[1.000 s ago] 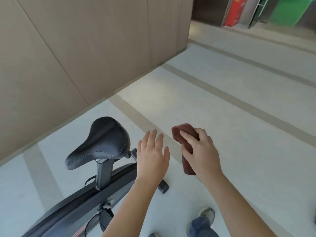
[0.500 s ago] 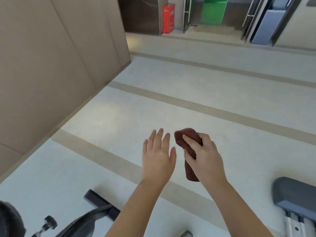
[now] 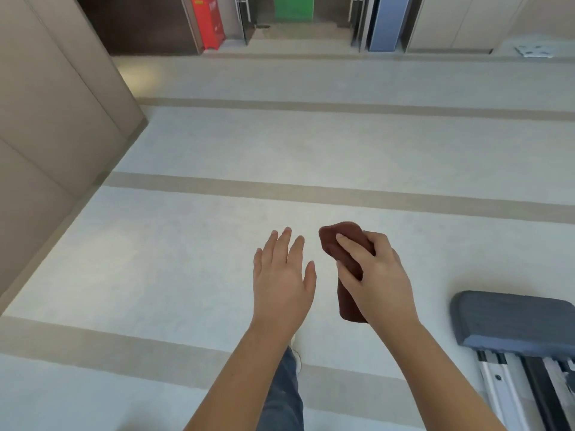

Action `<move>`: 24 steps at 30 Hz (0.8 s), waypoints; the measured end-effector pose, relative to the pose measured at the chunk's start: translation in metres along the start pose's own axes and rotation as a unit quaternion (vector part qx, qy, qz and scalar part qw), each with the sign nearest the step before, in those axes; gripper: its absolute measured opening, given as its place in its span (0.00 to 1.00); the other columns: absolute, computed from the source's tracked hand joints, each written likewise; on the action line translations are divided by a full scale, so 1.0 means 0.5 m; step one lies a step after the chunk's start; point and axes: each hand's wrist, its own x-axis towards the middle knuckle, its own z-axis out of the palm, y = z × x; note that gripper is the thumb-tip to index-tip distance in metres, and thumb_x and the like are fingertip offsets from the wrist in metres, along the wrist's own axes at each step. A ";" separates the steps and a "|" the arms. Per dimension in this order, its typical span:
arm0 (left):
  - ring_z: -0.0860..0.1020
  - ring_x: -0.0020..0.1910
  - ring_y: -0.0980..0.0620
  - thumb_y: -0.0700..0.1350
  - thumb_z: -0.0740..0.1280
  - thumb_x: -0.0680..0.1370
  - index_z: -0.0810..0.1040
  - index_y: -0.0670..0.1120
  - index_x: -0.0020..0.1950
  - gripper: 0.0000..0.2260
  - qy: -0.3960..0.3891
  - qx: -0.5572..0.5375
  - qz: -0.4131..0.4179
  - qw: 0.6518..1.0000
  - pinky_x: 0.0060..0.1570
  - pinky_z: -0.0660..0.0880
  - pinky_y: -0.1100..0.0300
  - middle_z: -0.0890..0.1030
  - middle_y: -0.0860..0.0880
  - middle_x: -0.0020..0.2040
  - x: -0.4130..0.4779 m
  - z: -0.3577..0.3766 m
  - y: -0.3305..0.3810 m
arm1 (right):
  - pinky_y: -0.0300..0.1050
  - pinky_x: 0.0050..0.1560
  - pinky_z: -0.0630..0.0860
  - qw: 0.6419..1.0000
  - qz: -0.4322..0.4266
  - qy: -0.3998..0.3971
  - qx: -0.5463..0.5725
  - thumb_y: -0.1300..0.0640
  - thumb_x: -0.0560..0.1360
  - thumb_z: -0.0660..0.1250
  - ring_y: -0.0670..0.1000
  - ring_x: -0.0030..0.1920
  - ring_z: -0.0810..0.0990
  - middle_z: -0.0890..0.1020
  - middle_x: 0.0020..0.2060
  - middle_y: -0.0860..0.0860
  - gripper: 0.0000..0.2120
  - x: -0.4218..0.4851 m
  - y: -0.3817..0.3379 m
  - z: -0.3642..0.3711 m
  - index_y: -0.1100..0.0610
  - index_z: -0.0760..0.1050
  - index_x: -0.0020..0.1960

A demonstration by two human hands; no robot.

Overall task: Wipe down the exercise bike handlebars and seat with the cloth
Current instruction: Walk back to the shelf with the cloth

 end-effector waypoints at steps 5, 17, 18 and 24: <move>0.68 0.65 0.37 0.40 0.68 0.73 0.74 0.37 0.60 0.16 0.000 -0.031 0.040 0.999 0.62 0.63 0.39 0.73 0.38 0.63 0.236 0.058 -0.027 | 0.54 0.46 0.77 0.999 0.036 0.033 -0.015 0.57 0.72 0.67 0.60 0.53 0.74 0.73 0.60 0.56 0.19 0.224 0.021 0.025 0.49 0.73 0.63; 0.66 0.67 0.40 0.40 0.66 0.74 0.73 0.39 0.62 0.16 -0.054 -0.092 0.106 0.989 0.63 0.63 0.41 0.72 0.40 0.65 0.722 0.202 0.012 | 0.52 0.46 0.76 0.989 0.121 0.081 -0.010 0.56 0.72 0.67 0.58 0.54 0.74 0.73 0.59 0.53 0.19 0.669 0.114 0.041 0.47 0.73 0.62; 0.66 0.67 0.40 0.41 0.66 0.74 0.73 0.39 0.62 0.16 -0.062 -0.096 0.117 0.987 0.63 0.62 0.41 0.72 0.40 0.65 0.755 0.224 0.027 | 0.52 0.46 0.76 0.988 0.128 0.084 -0.009 0.55 0.72 0.67 0.58 0.54 0.74 0.73 0.59 0.53 0.19 0.701 0.136 0.039 0.47 0.73 0.62; 0.69 0.64 0.38 0.40 0.68 0.73 0.75 0.39 0.60 0.16 -0.076 -0.065 0.177 0.979 0.60 0.64 0.38 0.74 0.39 0.63 1.006 0.389 0.127 | 0.52 0.44 0.77 0.981 0.155 0.114 -0.025 0.55 0.72 0.67 0.58 0.54 0.74 0.73 0.59 0.53 0.19 0.944 0.307 0.003 0.47 0.73 0.62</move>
